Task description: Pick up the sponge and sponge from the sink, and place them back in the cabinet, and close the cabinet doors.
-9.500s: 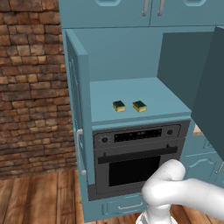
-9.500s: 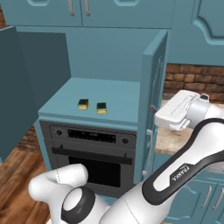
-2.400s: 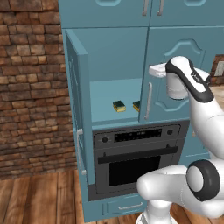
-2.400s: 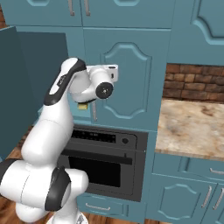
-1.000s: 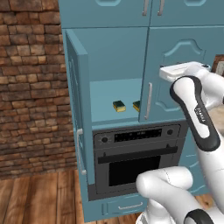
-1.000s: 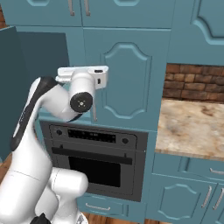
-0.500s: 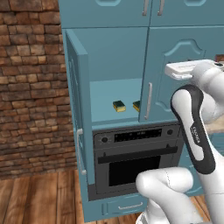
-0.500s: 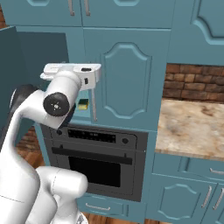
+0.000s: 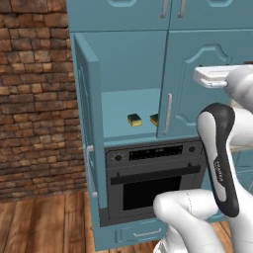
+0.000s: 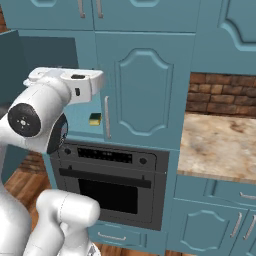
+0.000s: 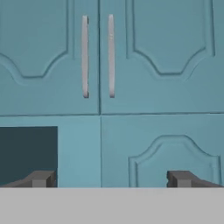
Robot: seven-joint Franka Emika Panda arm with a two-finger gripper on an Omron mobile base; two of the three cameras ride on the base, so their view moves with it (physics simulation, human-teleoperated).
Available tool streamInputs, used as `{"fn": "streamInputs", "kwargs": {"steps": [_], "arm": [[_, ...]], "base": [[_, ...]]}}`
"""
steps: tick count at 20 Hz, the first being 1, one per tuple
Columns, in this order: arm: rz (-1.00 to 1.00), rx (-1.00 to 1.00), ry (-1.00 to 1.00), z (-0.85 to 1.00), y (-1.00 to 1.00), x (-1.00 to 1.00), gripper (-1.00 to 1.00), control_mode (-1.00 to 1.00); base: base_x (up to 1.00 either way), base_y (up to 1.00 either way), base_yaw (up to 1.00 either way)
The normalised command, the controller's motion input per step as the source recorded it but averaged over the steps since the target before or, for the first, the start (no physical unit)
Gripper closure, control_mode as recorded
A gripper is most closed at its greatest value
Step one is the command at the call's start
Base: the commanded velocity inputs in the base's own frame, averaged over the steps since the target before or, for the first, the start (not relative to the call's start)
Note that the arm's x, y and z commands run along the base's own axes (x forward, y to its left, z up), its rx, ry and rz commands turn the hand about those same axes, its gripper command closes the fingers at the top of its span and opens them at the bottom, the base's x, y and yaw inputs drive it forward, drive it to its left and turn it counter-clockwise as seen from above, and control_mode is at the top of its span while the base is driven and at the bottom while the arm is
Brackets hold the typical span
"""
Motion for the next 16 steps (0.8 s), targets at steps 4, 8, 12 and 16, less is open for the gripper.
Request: {"fn": "streamInputs", "kwargs": {"steps": [4, 8, 12, 16], "arm": [[-0.08, 0.00, 0.05, 0.19, 0.09, -0.60, -1.00, -1.00], [-0.07, 0.00, 0.06, 0.15, 0.12, -0.63, -1.00, -1.00], [-0.07, 0.00, 0.08, 0.16, 0.16, -0.65, -1.00, -1.00], [-0.07, 0.00, 0.07, 0.08, 0.23, -0.63, -1.00, -1.00]], "base": [[0.00, 0.00, 0.00], [0.00, 0.00, 0.00], [0.00, 0.00, 0.00], [0.00, 0.00, 0.00]]}}
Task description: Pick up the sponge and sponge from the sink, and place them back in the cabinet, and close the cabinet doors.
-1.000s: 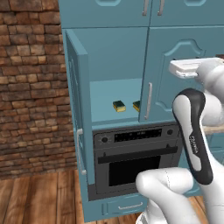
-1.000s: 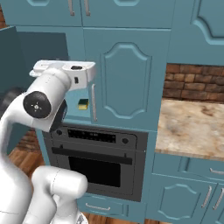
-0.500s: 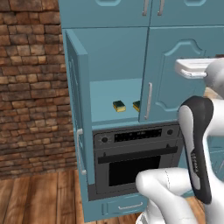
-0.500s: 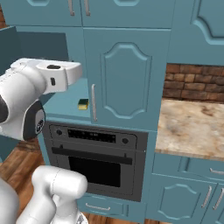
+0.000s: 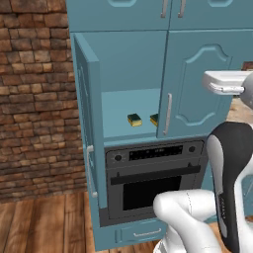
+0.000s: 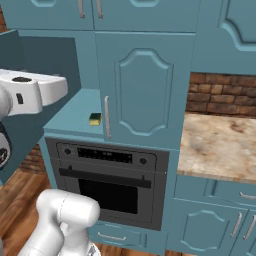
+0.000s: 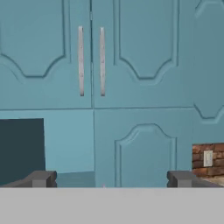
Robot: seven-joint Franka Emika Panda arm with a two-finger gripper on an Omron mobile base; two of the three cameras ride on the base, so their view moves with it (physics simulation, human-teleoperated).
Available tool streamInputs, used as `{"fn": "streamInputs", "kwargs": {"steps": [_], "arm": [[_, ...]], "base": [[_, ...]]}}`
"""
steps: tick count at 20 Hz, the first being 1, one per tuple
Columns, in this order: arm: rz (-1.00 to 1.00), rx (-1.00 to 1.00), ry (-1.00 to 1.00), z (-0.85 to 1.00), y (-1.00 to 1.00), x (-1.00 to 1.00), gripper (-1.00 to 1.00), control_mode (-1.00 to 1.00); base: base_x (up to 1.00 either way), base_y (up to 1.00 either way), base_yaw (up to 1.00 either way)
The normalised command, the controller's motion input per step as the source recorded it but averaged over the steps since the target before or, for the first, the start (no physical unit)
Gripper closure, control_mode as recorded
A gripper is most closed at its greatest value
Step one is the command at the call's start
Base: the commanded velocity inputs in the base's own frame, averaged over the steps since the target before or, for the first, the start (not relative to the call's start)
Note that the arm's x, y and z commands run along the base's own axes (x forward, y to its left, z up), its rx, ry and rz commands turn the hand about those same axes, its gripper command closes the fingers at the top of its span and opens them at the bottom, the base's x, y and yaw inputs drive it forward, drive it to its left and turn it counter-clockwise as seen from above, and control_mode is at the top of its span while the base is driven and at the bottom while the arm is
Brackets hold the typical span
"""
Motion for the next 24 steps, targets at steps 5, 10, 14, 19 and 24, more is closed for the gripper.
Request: {"fn": "streamInputs", "kwargs": {"steps": [5, 10, 14, 19, 24], "arm": [[-0.06, 0.00, 0.05, 0.04, 0.20, -0.59, -1.00, -1.00], [0.00, 0.00, 0.00, 0.01, 0.19, -0.50, -1.00, -1.00], [0.00, -0.01, 0.00, -0.01, 0.28, -0.41, -1.00, -1.00], [0.00, -0.02, -0.02, -0.13, 0.35, -0.27, -1.00, -1.00], [0.00, -0.01, -0.05, -0.23, 0.29, -0.08, -1.00, -1.00]], "base": [[0.00, 0.00, 0.00], [0.00, 0.00, 0.00], [0.00, 0.00, 0.00], [0.00, 0.00, 0.00], [0.00, 0.00, 0.00]]}}
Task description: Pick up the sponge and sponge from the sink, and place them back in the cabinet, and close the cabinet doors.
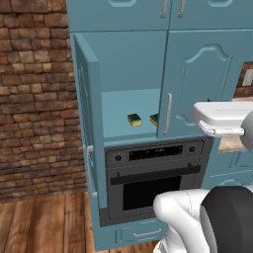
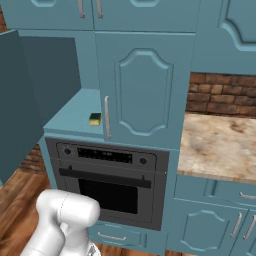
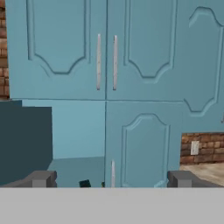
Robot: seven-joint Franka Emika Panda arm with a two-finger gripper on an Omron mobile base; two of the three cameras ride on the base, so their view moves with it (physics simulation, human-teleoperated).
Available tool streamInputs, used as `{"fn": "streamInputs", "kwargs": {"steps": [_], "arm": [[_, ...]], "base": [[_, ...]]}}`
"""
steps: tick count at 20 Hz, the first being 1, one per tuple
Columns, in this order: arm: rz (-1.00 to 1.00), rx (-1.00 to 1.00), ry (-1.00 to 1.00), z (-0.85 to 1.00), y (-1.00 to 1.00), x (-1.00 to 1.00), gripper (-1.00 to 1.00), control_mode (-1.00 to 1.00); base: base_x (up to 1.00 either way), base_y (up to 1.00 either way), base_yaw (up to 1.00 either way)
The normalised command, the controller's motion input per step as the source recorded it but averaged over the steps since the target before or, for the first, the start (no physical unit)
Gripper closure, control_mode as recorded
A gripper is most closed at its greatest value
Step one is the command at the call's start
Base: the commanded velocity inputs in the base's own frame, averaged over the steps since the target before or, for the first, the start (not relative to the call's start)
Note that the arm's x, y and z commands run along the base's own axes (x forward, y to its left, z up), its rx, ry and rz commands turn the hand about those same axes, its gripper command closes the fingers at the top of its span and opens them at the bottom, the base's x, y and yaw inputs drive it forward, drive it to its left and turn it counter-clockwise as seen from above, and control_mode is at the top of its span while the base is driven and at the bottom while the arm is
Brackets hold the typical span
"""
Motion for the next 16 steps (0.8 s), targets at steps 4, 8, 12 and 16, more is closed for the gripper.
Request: {"fn": "streamInputs", "kwargs": {"steps": [4, 8, 12, 16], "arm": [[0.01, 0.00, -0.04, -0.26, 0.25, 0.00, -1.00, -1.00], [0.02, 0.00, -0.01, -0.16, 0.24, 0.00, -1.00, -1.00], [0.04, 0.00, 0.00, -0.03, 0.26, -0.04, -1.00, -1.00], [0.05, 0.00, 0.00, 0.00, 0.34, -0.15, -1.00, -1.00]], "base": [[0.00, 0.00, 0.00], [0.00, 0.00, 0.00], [0.00, 0.00, 0.00], [0.00, 0.00, 0.00]]}}
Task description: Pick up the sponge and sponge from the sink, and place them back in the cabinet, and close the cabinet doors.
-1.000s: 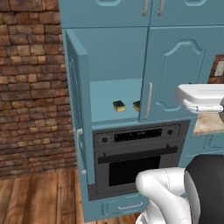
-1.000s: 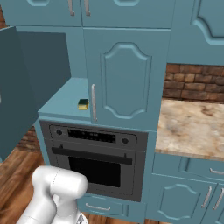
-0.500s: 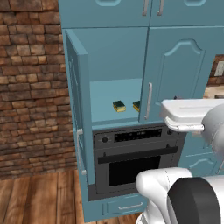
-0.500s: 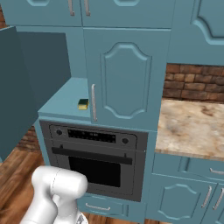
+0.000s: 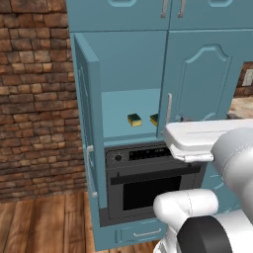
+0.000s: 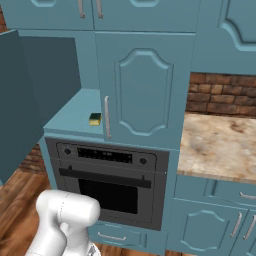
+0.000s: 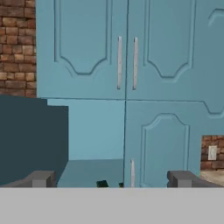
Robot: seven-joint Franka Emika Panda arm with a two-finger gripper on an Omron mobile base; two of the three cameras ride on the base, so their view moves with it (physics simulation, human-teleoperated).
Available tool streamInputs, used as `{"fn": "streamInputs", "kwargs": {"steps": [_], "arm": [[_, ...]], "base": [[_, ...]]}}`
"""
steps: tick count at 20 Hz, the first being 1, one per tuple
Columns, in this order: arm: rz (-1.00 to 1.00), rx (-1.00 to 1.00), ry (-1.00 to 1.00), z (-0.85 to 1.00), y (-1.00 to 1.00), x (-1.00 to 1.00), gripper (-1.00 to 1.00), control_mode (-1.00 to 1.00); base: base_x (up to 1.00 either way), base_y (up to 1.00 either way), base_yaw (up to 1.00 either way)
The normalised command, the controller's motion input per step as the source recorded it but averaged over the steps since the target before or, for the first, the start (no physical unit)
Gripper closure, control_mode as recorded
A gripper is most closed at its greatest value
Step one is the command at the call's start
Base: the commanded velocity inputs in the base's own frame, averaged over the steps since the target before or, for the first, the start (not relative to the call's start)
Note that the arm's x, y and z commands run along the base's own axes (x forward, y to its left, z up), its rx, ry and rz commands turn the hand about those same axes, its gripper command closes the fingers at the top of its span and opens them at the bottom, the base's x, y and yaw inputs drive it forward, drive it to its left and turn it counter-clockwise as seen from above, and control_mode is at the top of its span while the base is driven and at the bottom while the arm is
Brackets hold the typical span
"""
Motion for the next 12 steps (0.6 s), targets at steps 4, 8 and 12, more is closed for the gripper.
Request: {"fn": "streamInputs", "kwargs": {"steps": [4, 8, 12], "arm": [[0.04, 0.00, 0.00, 0.00, 0.42, -0.16, -1.00, -1.00], [0.03, 0.00, 0.00, 0.00, 0.43, -0.04, -1.00, -1.00], [0.02, 0.00, 0.00, -0.07, 0.39, 0.00, -1.00, -1.00]], "base": [[0.00, 0.00, 0.00], [0.00, 0.00, 0.00], [0.00, 0.00, 0.00]]}}
